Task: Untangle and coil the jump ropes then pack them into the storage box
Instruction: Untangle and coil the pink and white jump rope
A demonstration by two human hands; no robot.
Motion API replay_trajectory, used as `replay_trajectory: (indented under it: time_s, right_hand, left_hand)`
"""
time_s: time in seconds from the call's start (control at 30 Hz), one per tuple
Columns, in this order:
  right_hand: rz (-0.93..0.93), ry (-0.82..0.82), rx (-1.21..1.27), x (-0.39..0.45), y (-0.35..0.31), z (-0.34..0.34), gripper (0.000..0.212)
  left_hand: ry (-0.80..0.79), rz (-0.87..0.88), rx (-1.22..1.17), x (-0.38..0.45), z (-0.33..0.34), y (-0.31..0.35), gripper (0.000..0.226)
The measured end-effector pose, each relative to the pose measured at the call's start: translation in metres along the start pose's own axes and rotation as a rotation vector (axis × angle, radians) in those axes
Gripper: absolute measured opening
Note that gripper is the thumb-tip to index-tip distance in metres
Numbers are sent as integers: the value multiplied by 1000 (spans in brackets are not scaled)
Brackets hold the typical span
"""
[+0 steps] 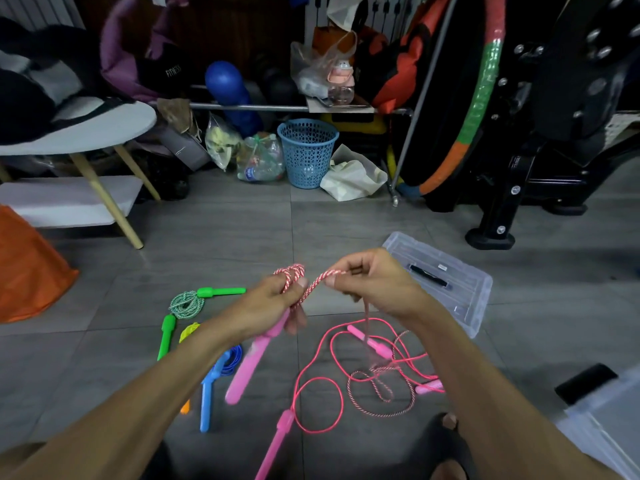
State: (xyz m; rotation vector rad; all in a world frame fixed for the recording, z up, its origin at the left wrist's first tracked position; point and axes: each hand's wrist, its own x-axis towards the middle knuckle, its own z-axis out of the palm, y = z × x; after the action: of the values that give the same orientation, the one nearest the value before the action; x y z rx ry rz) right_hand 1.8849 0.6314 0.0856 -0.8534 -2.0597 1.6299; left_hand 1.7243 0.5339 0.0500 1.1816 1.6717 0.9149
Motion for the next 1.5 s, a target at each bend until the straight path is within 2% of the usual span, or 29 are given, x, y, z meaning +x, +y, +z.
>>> replay_trajectory:
  time_s: [0.07,0.1,0.17,0.27,0.33,0.4,0.47,0.5,0.63,0.7,0.77,0.87,0.97,1.03,1.13,1.27,1.37,1.5]
  right_hand:
    - [-21,78,63,2,-1,-9,8]
    - [-30,109,83,2,-3,-11,5]
    - [-47,158,87,2,-3,-11,8]
    - [-66,251,91,5,-1,-8,14]
    - [-72,292,87,7,2,-7,14]
    - [-60,294,68,9,8,-9,11]
    - [-20,272,45,10,17,-11,6]
    - [12,259,29,11,23,-13,5]
    - [193,258,-57,12,43,-23,25]
    - [218,287,-74,12,45,-24,21]
    - [161,295,-75,11,44,-22,16]
    - [47,216,-212,8,34,-15,17]
    - [19,55,-367,2,21,-5,20]
    - [38,-68,-306,-2,15,2,20]
    - [54,-188,-137,-7,9,10,20]
    - [5,-173,31,-11,-3,6,4]
    - [-35,-108,98,-11,-6,-1,16]
    - [-113,64,170,-8,-3,-5,19]
  left_hand:
    - [-92,-30,-107,-5,-3,3,54]
    - [-157,-34,-167,-8,-4,5,54]
    - [-300,-35,-308,-13,-4,7,35]
    - [-447,-71,-548,-16,-7,12,41]
    - [-526,-33,-735,-17,-10,14,45]
    - [-545,10,-930,-15,-16,12,51]
    - [-456,46,-1112,-12,-21,11,54]
    - [-373,49,-1195,-10,-24,12,56]
    - [29,36,-1490,-5,-41,10,53]
    - [187,17,-1535,-4,-50,8,43]
    - [271,-11,-1534,-3,-54,6,34]
    - [351,-2,-1459,0,-50,8,4]
    - [353,32,-1286,3,-43,9,13]
    - [319,58,-1155,6,-38,8,8]
    - [280,60,-924,5,-25,9,20]
    - [105,6,-596,1,-1,8,13]
    - [-23,-24,-365,-1,7,3,13]
    - [-122,-63,-306,-6,13,7,39]
